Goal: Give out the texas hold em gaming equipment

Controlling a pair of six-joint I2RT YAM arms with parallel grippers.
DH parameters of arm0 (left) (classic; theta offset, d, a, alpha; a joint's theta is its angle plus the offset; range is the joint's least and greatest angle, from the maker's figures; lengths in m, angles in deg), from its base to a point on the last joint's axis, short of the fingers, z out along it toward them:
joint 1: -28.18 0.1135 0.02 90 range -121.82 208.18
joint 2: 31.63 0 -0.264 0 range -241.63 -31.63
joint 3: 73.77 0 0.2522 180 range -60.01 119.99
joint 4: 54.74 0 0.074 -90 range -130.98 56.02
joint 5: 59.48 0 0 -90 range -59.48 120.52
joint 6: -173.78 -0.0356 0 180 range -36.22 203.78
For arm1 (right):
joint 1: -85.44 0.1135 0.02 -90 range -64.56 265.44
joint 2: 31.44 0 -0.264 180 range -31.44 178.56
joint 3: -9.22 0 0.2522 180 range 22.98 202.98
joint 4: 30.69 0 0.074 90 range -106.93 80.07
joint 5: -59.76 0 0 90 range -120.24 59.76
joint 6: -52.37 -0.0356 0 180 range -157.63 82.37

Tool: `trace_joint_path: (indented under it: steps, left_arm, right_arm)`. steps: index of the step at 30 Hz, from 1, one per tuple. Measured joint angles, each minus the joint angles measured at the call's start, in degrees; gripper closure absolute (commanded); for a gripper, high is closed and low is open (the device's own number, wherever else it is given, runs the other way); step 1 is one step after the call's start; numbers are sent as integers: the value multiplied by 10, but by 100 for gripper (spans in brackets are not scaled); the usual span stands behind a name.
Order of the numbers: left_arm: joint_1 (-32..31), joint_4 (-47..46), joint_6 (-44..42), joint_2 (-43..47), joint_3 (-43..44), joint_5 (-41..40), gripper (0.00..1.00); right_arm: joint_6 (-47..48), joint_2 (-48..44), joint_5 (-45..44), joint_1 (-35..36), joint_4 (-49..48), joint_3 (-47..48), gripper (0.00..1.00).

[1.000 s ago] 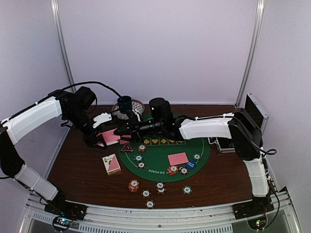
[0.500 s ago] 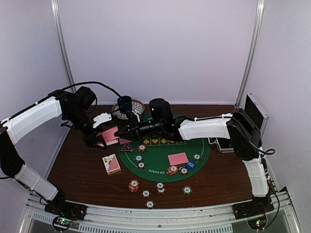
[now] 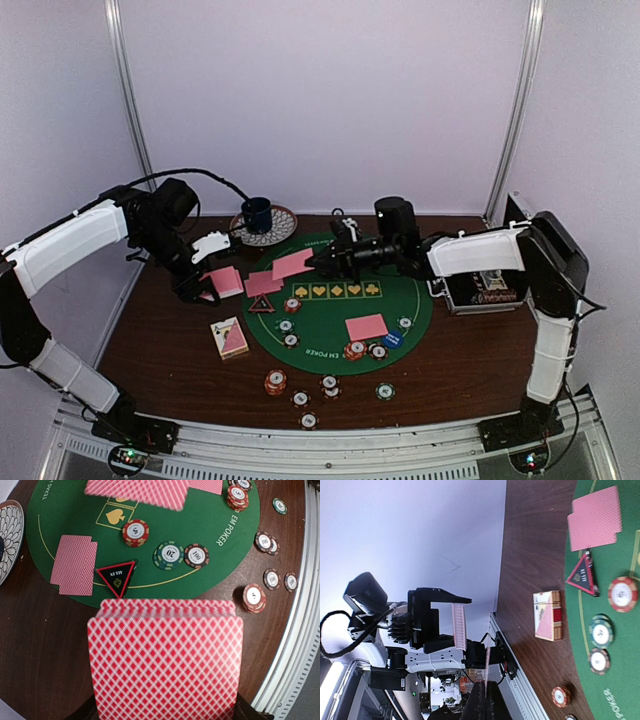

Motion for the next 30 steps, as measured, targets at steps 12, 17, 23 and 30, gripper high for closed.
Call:
trace_joint_path:
  steps: [12,17,23,30]
  left_arm:
    - [0,0,0,0,0,-2,100]
    - [0,0,0,0,0,-2,100]
    - [0,1,0,0,0,-1,100]
    - [0,1,0,0,0,1,100]
  right_arm:
    - [155,-148,-6,-124,163,-187,100]
    - [210,-149,-22,-129,232,-209,100]
    - [256,-149,-52,-130,276,-216,98]
    - [303,-149,-94,-130,339,-217,71]
